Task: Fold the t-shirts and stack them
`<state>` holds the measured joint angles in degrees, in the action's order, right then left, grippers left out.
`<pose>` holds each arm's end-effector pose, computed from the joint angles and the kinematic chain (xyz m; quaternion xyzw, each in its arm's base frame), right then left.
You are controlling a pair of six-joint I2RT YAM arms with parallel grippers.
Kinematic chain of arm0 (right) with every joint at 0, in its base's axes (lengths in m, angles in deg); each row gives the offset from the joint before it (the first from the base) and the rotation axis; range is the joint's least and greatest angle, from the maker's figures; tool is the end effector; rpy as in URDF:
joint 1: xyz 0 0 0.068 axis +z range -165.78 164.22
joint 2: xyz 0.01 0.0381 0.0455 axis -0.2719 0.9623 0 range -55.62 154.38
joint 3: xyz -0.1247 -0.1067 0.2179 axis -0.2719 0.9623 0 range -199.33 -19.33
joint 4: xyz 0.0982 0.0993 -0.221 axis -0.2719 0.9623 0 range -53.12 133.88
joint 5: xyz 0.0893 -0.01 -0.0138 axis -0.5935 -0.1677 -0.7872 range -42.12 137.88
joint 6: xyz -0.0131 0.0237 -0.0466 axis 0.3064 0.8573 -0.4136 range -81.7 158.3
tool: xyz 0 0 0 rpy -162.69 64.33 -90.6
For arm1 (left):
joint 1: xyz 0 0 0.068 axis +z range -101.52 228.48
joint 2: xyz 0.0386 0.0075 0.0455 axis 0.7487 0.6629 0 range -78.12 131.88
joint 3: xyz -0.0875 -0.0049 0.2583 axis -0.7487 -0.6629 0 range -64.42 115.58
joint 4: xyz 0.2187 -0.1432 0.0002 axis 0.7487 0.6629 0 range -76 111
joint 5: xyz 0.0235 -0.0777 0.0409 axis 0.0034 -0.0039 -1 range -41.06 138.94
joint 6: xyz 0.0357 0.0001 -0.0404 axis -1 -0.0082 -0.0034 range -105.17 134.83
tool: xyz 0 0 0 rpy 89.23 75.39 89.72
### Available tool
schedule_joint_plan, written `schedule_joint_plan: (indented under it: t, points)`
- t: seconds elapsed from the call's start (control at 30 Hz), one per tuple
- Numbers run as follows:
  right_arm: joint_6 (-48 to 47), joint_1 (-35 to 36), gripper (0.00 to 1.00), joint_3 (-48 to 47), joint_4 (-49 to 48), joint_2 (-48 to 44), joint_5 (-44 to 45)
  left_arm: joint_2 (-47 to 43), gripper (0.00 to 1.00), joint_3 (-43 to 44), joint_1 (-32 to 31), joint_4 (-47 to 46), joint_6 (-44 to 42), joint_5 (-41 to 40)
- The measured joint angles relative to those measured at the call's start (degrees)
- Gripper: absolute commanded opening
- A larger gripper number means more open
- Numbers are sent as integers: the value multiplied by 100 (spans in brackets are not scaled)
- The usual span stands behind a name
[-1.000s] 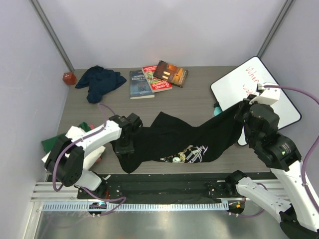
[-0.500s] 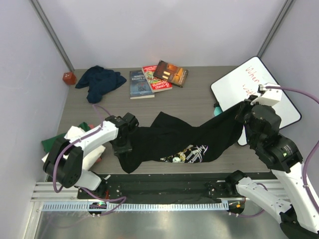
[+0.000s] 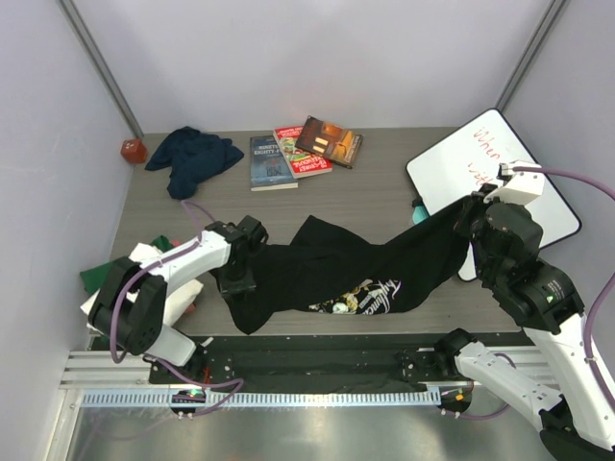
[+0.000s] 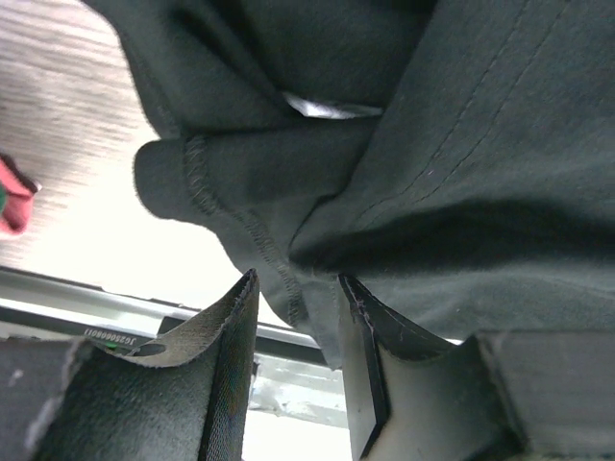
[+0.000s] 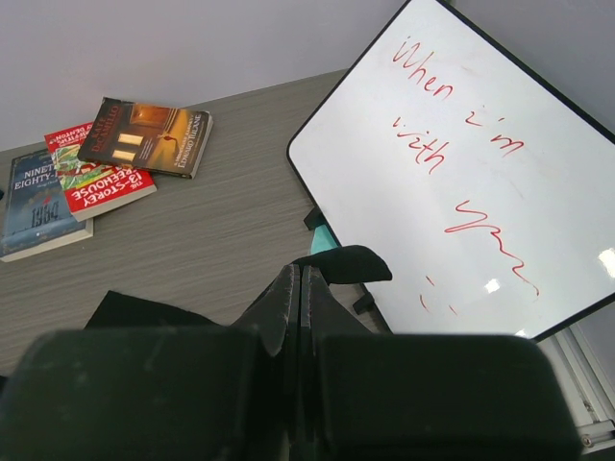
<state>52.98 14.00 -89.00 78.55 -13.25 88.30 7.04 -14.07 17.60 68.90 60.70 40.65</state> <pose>0.1096 0.0362 0.4319 0.1126 0.7628 -0.0350 0.6358 0.2031 -0.1155 0.1767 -0.1303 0.9888 0.0551 0.0469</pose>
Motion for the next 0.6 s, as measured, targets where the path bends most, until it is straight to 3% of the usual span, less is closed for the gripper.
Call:
schedule_joint_plan:
  t: [0.6]
  points:
    - [2, -2, 1, 4, -2, 74, 0, 345, 37, -153, 7, -538, -28, 240]
